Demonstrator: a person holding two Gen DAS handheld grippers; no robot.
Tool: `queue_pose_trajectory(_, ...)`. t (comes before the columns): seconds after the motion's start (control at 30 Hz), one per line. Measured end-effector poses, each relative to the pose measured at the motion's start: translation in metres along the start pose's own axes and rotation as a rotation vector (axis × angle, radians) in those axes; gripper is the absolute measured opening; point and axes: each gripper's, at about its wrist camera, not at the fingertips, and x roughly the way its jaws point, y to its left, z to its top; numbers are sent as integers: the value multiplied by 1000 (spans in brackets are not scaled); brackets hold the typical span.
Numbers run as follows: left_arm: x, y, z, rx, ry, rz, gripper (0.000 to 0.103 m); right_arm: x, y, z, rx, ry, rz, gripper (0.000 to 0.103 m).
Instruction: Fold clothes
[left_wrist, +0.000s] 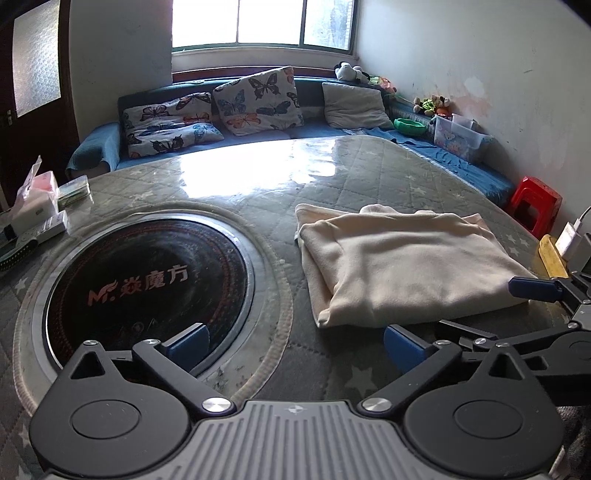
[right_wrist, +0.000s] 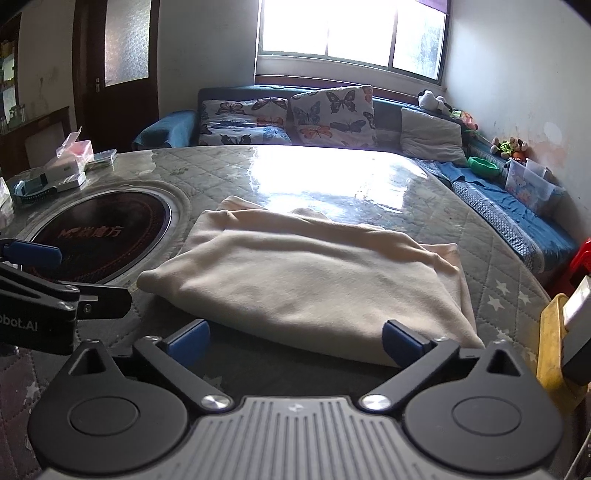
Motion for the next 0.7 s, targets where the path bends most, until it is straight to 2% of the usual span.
queue_pose_trajectory(0.7, -24, 18, -27, -34, -27, 61, 103, -9, 14, -13, -15, 4, 1, 103)
